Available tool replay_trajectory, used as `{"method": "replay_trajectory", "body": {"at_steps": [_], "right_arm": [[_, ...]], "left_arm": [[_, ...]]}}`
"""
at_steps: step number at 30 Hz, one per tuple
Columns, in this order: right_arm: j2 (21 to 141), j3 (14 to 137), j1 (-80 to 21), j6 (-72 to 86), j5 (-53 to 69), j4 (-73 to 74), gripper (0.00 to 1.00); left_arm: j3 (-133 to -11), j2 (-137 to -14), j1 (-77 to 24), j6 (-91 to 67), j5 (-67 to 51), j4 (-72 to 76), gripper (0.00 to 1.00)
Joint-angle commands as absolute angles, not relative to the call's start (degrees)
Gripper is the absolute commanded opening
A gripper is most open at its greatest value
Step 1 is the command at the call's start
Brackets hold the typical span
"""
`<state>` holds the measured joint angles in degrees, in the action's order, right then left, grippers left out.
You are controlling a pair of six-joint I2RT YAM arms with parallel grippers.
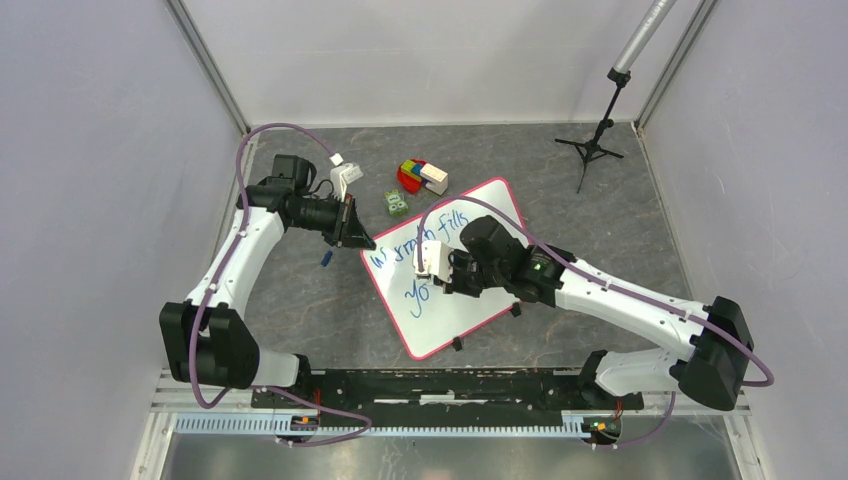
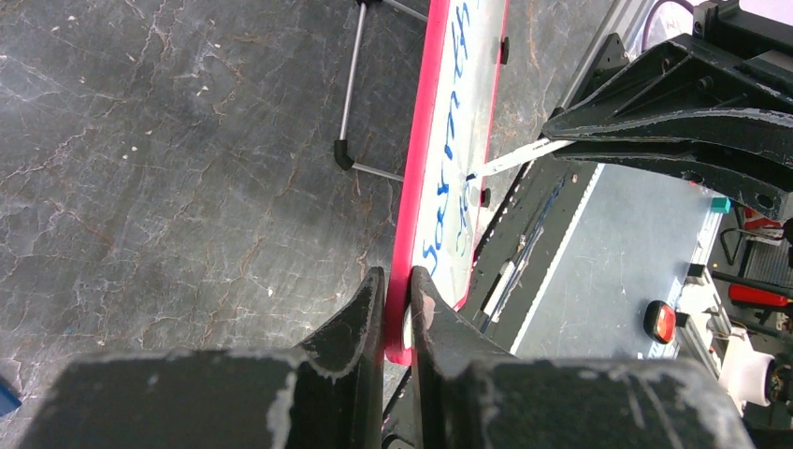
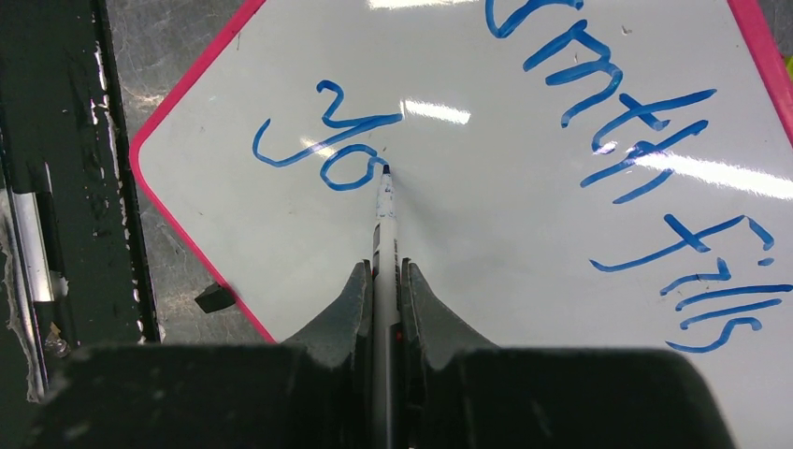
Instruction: Write a sentence on the whiteboard
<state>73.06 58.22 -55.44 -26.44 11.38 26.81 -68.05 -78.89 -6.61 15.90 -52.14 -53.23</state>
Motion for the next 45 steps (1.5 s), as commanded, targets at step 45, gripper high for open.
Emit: {"method": "replay_trajectory", "body": {"at_steps": [45], "right_arm": [[71.1,58.3,-51.2,-27.9,9.6,26.5,0.0]], "left_arm": [[-67.7,-77.9,-7.0,15.5,-49.0,-52.1,0.02]]}}
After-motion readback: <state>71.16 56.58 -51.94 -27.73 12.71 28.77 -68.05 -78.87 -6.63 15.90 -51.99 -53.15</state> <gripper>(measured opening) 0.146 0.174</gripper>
